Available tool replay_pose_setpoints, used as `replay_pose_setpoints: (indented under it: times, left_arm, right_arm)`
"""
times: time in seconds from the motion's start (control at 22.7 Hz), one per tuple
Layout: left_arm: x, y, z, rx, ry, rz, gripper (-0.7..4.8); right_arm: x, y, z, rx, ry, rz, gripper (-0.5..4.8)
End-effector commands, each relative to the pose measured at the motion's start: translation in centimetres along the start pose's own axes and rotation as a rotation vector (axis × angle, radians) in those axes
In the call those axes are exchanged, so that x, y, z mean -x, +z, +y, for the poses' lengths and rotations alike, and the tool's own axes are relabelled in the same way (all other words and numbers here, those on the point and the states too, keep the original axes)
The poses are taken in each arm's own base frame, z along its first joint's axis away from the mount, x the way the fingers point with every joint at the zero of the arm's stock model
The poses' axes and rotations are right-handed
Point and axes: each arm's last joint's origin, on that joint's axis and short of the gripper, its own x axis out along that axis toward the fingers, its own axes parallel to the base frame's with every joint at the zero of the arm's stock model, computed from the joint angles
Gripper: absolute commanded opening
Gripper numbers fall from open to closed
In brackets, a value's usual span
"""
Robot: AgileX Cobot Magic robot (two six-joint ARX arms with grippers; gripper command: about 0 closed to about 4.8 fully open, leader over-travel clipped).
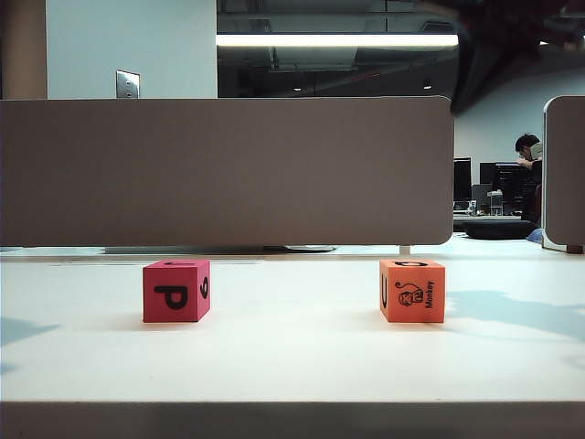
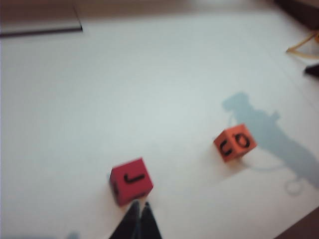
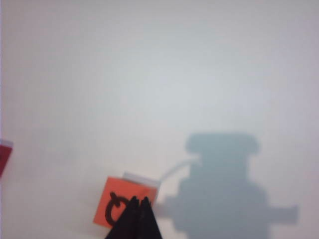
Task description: Stack the letter block on the right onto the letter block on the left.
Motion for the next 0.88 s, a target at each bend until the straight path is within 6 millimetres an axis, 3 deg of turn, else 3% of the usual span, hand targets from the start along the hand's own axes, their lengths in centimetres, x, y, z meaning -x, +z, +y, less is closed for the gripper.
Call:
replay_pose_setpoints:
  times: [0.04, 0.09, 0.13, 0.44, 0.62, 0.88]
  left_arm:
    - [0.9, 0.8, -0.3, -0.018, -0.001, -0.033, -0.06]
    - [0.9, 0.8, -0.4, -0.017, -0.001, -0.029, -0.06]
    - [1.0, 0.8, -0.4, -0.015, -0.002, -0.022, -0.06]
    - [1.4, 0.4, -0.6, -0.001, -0.006, 0.017, -0.06]
    - [1.4, 0.3, -0.9, 0.006, -0.018, 0.026, -0.06]
    - [1.4, 0.2, -0.9, 0.008, -0.018, 0.034, -0.06]
  right_arm:
    - [-1.1, -0.5, 0.5, -0.006, 0.002, 0.084, 2.95]
    - [-1.4, -0.7, 0.7, -0.018, 0.004, 0.097, 4.20]
    - [-1.7, -0.8, 0.8, -0.037, 0.006, 0.112, 4.79]
    - [-4.7, -1.6, 2.6, -0.133, 0.013, 0.197, 4.79]
    - [-7.7, -2.8, 4.1, -0.110, -0.019, 0.279, 4.79]
    - [-9.4, -3.4, 4.6, -0.067, -0.119, 0.285, 4.79]
